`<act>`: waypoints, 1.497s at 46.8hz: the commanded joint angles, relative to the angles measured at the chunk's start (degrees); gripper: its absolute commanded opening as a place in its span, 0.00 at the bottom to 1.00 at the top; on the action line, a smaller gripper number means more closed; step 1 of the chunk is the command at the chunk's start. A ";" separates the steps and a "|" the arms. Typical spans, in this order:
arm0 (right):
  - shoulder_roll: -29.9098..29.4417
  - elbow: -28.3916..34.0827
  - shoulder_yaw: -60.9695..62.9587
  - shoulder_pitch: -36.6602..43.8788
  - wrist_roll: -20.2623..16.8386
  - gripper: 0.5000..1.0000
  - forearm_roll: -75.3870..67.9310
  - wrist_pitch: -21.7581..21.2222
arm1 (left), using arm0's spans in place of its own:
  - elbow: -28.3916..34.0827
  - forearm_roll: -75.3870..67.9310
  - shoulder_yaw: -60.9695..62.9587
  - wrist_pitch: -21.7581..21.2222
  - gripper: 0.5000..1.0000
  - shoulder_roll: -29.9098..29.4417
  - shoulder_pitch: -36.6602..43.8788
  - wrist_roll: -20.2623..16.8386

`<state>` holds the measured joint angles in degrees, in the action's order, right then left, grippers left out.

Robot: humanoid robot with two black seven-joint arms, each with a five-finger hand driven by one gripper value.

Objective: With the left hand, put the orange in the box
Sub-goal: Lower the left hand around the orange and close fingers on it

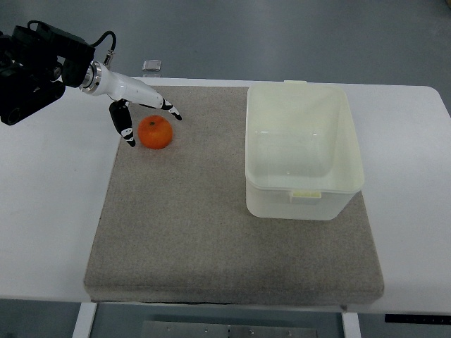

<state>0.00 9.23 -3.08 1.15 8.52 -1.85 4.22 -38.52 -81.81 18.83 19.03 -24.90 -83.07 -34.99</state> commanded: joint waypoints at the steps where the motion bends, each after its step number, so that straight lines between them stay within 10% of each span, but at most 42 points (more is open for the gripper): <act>1: 0.00 0.00 0.00 -0.01 0.00 0.85 0.00 0.00 | 0.29 0.33 -0.02 -0.04 0.99 0.03 0.10 -0.01; 59: 0.00 0.00 0.00 -0.01 0.00 0.85 0.00 0.00 | 5.39 0.95 -0.55 -2.24 0.98 1.70 6.07 -0.01; 66: 0.00 0.00 0.00 -0.01 0.00 0.85 0.00 0.00 | 5.56 1.12 -0.64 -2.24 0.91 1.79 6.08 -0.01; 70: 0.00 0.00 0.00 -0.01 0.00 0.85 0.00 0.00 | 6.09 1.04 -0.72 -2.42 0.70 2.49 6.34 -0.01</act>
<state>0.00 9.23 -3.08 1.16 8.52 -1.85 4.22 -32.89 -80.74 18.20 16.75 -23.01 -76.93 -35.00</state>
